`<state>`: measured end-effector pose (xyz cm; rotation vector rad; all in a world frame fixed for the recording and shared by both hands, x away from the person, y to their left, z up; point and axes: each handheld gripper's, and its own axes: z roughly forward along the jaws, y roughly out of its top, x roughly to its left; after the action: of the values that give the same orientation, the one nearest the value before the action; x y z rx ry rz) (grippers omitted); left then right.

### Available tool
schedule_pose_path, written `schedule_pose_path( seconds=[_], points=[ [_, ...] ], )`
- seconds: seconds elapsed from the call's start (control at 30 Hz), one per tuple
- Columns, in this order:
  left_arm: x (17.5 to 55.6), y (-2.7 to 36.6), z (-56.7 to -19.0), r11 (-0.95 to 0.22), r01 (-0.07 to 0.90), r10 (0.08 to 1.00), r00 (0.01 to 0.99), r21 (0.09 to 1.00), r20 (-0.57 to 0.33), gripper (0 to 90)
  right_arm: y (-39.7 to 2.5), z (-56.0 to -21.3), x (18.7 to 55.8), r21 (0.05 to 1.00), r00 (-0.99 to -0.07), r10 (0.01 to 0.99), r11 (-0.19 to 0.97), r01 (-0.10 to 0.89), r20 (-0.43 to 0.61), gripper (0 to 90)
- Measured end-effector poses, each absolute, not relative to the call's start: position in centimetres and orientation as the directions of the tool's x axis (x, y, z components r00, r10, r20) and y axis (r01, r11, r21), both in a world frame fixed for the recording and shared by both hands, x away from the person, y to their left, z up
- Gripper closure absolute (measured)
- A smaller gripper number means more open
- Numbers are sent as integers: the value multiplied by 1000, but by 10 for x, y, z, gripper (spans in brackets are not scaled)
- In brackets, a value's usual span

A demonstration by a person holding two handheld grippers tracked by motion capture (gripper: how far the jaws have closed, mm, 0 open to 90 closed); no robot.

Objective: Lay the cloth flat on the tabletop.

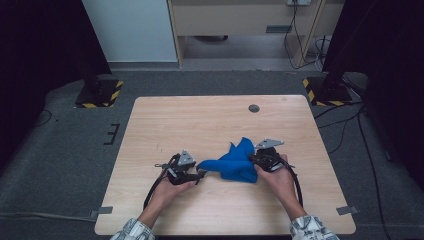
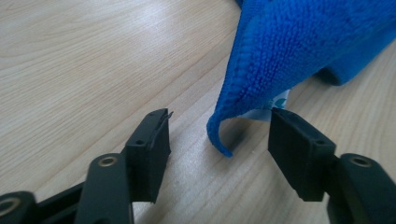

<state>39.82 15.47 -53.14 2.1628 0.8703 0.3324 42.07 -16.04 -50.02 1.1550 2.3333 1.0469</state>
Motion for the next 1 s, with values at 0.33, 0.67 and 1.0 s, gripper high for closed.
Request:
schedule_pose_path(
  seconds=[0.33, 0.67, 1.0],
  points=[
    [404, 153, -531, -465, 477, 694, 719, 746, -27, 784, -160, -500, 418, 740, -618, 786, 401, 540, 26, 859],
    [401, 164, -526, -429, 523, 709, 700, 737, -83, 885, -168, -501, 414, 734, -600, 800, 391, 556, 28, 871],
    [395, 168, -523, -429, 528, 709, 700, 733, -90, 881, -171, -501, 409, 738, -587, 807, 359, 571, 61, 711]
  ],
)
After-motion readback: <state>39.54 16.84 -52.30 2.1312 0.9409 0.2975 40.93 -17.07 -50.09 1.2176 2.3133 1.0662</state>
